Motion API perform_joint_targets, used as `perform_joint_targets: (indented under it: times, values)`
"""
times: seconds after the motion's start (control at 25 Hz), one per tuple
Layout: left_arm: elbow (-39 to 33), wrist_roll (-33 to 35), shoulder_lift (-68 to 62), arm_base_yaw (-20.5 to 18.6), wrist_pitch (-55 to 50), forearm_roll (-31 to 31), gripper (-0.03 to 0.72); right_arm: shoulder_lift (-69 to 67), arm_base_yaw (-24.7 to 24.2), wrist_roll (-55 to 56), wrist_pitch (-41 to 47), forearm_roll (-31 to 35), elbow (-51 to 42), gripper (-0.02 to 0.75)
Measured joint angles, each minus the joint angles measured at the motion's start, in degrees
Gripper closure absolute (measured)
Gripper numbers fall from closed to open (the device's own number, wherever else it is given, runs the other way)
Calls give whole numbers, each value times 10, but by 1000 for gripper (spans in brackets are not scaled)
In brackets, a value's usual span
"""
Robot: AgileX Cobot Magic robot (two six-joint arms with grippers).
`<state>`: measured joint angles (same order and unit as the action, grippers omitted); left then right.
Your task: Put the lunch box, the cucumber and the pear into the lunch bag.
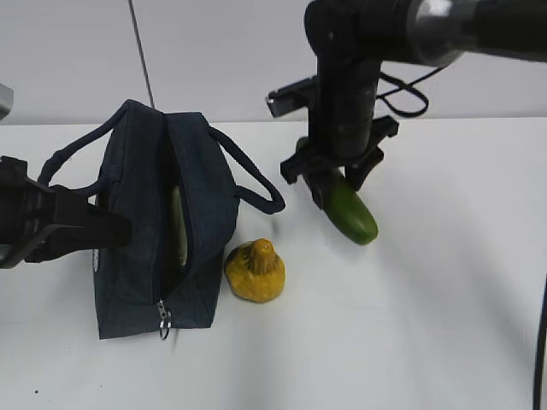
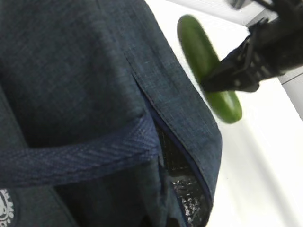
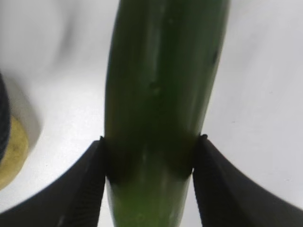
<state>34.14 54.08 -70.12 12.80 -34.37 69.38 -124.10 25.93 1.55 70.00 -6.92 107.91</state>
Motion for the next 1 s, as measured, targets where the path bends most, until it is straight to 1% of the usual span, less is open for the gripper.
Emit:
perform_joint_targets:
  times: [0.16, 0.28, 0.32, 0.4, 0.56, 0.68, 0.84, 1.0]
  values:
    - [0, 0, 0, 0, -1, 0, 703, 40, 0, 3, 0, -4, 44, 340]
    - [0, 0, 0, 0, -1, 0, 703, 63, 0, 1, 2, 36, 79, 340]
    - [0, 0, 0, 0, -1, 0, 703, 67, 0, -2, 3, 58, 88, 340]
    - [0, 0, 0, 0, -1, 0, 703, 75, 0, -15, 4, 128, 107, 340]
    - [0, 0, 0, 0, -2, 0, 703, 76, 0, -58, 10, 280, 113, 342]
    - [0, 0, 0, 0, -2, 0, 703, 67, 0, -86, 13, 369, 113, 342]
    - [0, 0, 0, 0, -2, 0, 703, 31, 3, -108, 13, 459, 114, 342]
    - [0, 0, 0, 0, -2, 0, 703, -21, 3, -124, 12, 511, 114, 342]
